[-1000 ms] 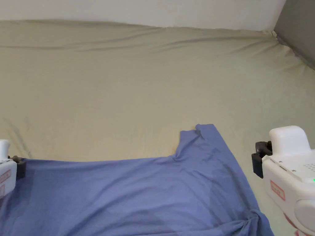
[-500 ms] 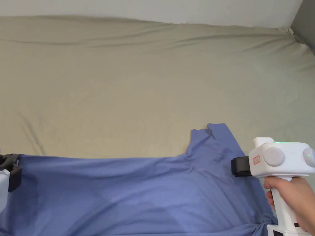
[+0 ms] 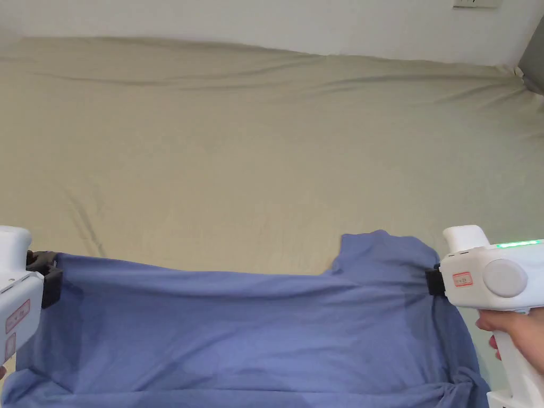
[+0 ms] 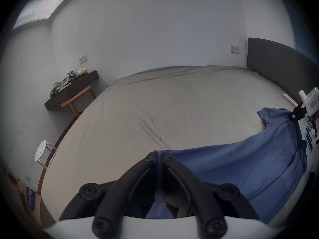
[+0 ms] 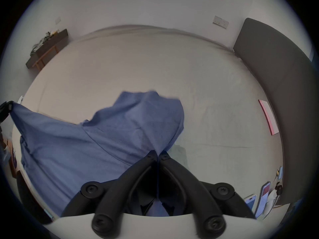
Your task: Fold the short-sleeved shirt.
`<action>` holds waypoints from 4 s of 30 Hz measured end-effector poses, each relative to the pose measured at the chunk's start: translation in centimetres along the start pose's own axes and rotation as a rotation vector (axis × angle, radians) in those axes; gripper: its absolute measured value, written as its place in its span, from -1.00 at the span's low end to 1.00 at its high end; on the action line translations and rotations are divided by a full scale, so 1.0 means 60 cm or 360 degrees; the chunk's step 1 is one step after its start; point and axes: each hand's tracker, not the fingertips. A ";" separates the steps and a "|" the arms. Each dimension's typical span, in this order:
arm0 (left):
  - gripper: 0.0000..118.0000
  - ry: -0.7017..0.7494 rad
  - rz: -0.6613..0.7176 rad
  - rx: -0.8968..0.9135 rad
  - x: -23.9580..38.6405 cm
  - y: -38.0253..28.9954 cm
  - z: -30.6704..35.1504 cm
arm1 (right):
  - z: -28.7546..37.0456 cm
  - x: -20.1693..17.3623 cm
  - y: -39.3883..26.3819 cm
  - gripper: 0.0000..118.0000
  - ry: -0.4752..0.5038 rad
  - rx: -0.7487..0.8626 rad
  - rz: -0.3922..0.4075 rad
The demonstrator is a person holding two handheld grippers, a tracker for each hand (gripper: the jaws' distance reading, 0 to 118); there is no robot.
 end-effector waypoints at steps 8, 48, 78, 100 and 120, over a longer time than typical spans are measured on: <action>-0.93 0.0034 -0.0054 -0.0094 -0.028 -0.019 0.074 | 0.168 0.011 -0.054 -0.94 0.0082 -0.0060 0.0095; -0.85 -0.0117 -0.0289 -0.0807 -0.017 -0.277 0.057 | 0.076 -0.043 -0.291 -0.75 0.0168 -0.0800 0.0344; -0.57 0.0015 0.0110 0.1114 0.143 0.027 0.454 | 0.541 -0.306 -0.181 -0.03 -0.0271 0.1445 0.0238; -0.80 -0.0159 -0.0006 0.0621 0.130 -0.031 0.301 | 0.453 -0.279 -0.197 -0.97 -0.0316 0.1203 0.0225; 0.91 -0.1177 0.1258 -0.0728 -0.245 -0.370 -0.023 | 0.356 -0.260 -0.192 -0.97 -0.0191 0.0860 0.0162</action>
